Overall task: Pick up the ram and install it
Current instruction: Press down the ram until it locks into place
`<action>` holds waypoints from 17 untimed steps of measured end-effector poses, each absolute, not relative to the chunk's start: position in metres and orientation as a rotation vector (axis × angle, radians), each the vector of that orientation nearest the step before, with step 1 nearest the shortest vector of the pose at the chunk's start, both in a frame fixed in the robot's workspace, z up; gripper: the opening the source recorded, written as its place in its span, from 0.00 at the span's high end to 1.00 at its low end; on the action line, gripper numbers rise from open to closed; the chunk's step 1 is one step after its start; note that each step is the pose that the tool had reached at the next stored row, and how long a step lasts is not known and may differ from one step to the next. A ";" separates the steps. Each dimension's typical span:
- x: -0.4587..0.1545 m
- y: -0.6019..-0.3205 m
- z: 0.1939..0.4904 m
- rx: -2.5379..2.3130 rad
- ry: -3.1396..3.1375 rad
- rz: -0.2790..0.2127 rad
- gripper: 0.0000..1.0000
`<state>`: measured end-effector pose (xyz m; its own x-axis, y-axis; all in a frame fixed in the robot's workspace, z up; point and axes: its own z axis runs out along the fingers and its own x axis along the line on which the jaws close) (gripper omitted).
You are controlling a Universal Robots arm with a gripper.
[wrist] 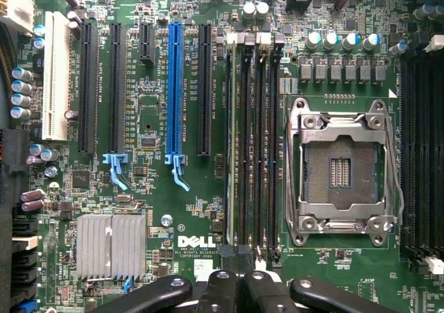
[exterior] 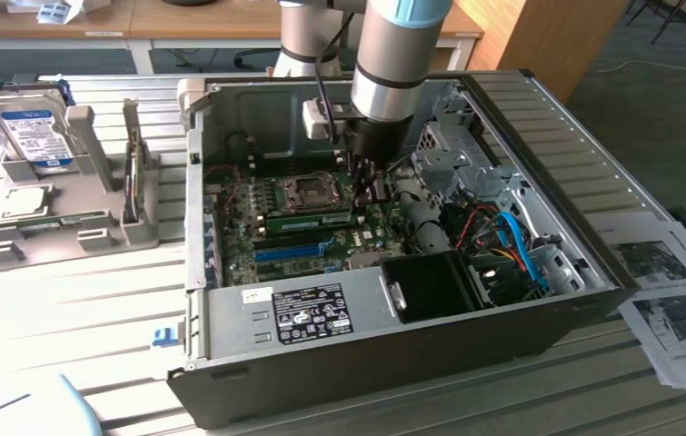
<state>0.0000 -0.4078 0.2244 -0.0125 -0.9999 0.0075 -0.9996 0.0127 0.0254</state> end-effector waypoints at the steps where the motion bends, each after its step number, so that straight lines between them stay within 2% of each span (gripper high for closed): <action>1: 0.000 -0.408 0.224 2.191 -2.219 -0.020 0.91; 17: 0.000 -0.408 0.223 2.191 -2.219 -0.020 0.91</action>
